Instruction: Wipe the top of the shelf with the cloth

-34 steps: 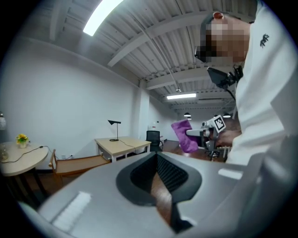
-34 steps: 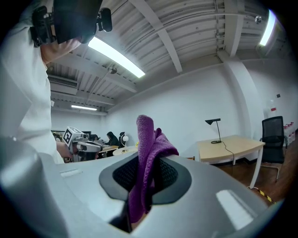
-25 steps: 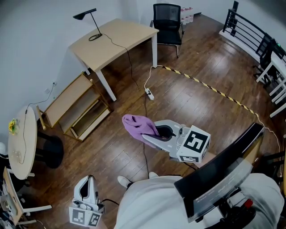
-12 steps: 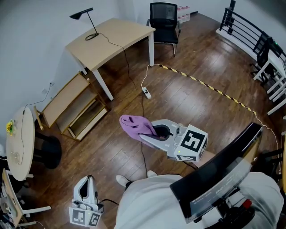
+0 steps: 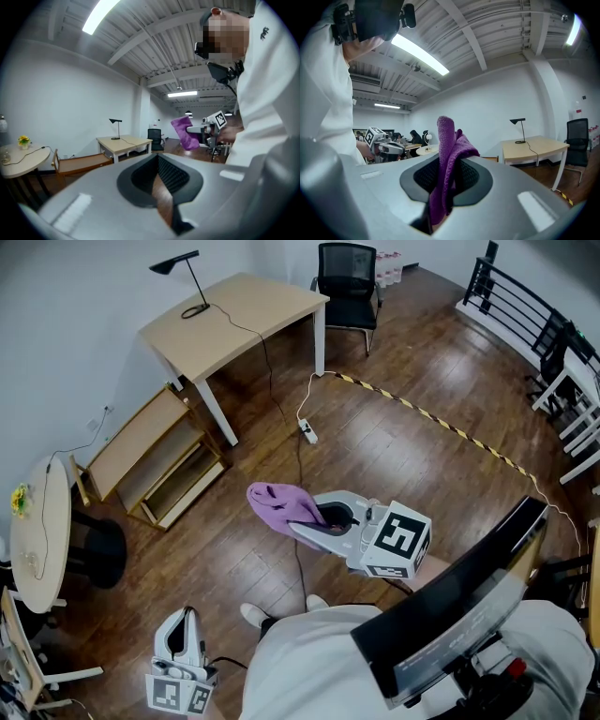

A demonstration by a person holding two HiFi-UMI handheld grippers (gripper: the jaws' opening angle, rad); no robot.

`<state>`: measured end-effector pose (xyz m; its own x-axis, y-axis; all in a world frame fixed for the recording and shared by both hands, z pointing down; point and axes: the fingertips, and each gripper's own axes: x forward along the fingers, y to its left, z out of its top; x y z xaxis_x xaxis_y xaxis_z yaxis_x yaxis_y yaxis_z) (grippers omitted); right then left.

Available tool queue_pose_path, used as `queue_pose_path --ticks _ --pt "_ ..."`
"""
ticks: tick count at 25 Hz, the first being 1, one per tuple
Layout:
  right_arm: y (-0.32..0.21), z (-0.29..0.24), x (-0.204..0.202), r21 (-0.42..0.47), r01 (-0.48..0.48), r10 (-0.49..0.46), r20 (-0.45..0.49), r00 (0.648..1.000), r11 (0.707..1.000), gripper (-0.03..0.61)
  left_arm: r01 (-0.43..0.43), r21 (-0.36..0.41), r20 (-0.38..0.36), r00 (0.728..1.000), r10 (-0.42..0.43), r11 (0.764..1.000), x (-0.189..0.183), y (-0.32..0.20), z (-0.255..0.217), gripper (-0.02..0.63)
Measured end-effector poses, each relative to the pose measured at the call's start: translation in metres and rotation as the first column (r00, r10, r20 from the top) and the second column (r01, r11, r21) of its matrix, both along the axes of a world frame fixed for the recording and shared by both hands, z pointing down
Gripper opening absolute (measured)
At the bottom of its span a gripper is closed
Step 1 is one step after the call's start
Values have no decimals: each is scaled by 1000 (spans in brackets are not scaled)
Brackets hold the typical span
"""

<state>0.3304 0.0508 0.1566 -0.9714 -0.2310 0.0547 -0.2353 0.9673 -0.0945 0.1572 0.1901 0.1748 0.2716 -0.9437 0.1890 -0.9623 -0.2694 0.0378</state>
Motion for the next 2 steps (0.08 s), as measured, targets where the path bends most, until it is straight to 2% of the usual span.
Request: queue_pose_path --ticks 2 --pt "0 1 -1 -2 3 -3 -1 1000 1000 51 4 -4 11 1000 -3 1000 0 0 1 21"
